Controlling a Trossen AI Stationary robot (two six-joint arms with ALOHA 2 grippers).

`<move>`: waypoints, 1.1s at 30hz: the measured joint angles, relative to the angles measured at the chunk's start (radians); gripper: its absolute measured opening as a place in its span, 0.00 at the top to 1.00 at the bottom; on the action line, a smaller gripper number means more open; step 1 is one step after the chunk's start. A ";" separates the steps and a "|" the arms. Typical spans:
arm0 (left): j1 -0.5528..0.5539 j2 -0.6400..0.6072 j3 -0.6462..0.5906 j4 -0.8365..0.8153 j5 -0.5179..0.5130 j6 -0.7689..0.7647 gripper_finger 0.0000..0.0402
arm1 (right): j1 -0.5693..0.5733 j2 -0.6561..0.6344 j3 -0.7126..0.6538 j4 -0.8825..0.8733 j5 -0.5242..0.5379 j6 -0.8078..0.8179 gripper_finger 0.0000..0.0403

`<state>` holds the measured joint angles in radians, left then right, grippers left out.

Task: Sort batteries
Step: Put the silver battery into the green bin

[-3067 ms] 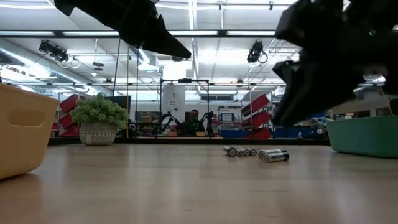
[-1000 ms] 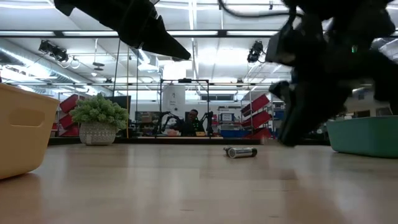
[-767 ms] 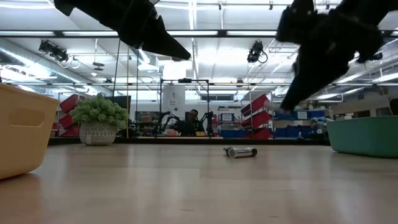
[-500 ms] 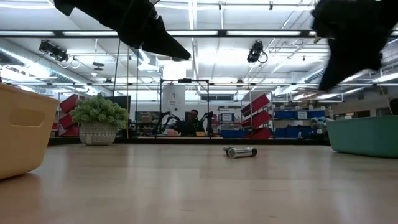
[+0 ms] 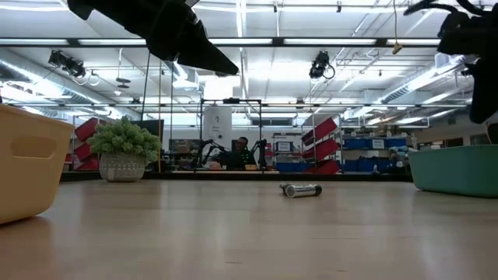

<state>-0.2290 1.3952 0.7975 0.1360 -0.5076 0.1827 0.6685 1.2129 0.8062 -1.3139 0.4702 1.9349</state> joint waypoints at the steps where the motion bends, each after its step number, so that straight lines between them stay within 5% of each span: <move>1: 0.000 0.000 0.000 0.000 0.000 0.002 0.70 | 0.000 0.005 0.000 -0.006 -0.006 0.000 0.99; 10: 0.000 0.000 0.000 0.000 0.000 0.007 0.70 | 0.000 0.011 0.000 0.000 0.010 -0.043 1.00; 20: 0.000 0.000 0.000 0.001 0.000 0.007 0.70 | -0.055 0.011 0.000 0.185 0.116 -0.305 1.00; 25: 0.000 0.000 0.000 0.001 0.000 0.007 0.70 | -0.105 0.011 0.000 0.348 0.147 -0.568 1.00; 33: 0.000 0.000 0.000 0.001 0.000 0.006 0.70 | -0.183 0.013 0.000 0.786 0.197 -1.223 1.00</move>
<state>-0.2291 1.3952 0.7975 0.1371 -0.5079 0.1889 0.4860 1.2255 0.8062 -0.5279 0.6668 0.7123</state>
